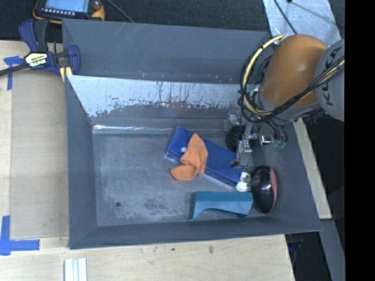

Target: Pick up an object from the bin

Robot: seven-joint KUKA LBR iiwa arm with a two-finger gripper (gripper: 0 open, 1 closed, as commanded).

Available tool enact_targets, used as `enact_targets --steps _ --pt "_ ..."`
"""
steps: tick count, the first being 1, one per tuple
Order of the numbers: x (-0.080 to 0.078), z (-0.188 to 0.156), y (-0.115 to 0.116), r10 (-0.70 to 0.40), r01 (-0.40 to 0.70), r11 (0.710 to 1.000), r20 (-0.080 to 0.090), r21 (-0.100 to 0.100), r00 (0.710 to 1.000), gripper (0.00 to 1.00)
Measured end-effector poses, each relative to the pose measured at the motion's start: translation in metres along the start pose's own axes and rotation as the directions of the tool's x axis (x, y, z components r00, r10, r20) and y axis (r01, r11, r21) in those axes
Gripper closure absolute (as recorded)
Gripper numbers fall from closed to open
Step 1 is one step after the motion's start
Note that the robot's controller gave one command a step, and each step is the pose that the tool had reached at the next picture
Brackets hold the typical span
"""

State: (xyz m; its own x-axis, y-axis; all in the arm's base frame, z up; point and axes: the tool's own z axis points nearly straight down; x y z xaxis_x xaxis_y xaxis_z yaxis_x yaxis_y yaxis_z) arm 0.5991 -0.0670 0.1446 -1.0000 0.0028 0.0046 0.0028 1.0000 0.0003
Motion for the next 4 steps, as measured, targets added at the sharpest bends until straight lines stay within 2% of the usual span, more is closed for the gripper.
enact_targets --steps 1,2,3,4 --pt "-0.002 -0.005 0.0 -0.002 0.002 1.0 0.008 0.001 1.0 0.0" --pt "0.001 0.042 0.039 -0.323 0.323 0.946 0.011 0.005 0.946 0.0" --pt "-0.02 0.025 0.077 -0.404 0.404 0.915 0.006 0.002 0.915 0.0" --pt "-0.023 0.025 0.085 -0.486 0.486 0.874 0.008 0.004 0.874 0.0"
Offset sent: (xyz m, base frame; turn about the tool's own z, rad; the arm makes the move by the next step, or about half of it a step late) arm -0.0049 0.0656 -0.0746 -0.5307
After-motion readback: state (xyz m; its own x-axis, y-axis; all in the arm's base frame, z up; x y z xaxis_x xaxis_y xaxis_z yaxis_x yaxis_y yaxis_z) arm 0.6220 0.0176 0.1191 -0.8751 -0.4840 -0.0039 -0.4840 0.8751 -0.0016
